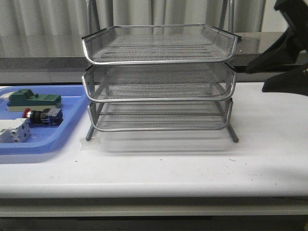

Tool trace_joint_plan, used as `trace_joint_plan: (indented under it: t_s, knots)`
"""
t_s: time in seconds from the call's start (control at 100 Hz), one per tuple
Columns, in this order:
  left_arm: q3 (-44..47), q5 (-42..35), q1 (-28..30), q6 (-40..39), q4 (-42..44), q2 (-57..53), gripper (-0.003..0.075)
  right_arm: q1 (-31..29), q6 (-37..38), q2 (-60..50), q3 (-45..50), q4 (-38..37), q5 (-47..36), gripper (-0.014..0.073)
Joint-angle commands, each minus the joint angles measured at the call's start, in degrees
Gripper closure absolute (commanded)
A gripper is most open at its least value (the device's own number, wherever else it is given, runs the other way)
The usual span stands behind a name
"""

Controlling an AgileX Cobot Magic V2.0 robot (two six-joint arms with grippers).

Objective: Place button on rack with both arms
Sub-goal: 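Reach the right gripper to the middle wire tray's front edge and grasp it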

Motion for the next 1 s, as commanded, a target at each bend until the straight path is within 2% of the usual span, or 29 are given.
trace_joint_plan:
  t_s: [0.0, 0.2, 0.64, 0.76, 0.99]
  knots:
    - [2.38, -4.86, 0.05, -0.51, -0.4, -1.87, 0.074, -0.1, -4.57, 2.59, -2.48, 7.7, 5.23, 0.0256]
    - [2.38, -4.86, 0.05, -0.51, -0.4, -1.87, 0.074, -0.1, -4.92, 10.28, -6.95, 7.7, 10.43, 0.0256]
    - [2.38, -4.86, 0.05, -0.51, -0.4, -1.87, 0.074, -0.1, -4.92, 16.68, -13.8, 8.24, 11.47, 0.0261]
    - [2.38, -4.86, 0.05, -0.51, -0.4, -1.87, 0.074, -0.1, -4.92, 16.68, -13.95, 8.62, 11.08, 0.0351]
    - [2.38, -4.86, 0.05, -0.51, -0.4, -1.87, 0.074, -0.1, -4.92, 16.72, -13.9, 8.0, 10.67, 0.0603]
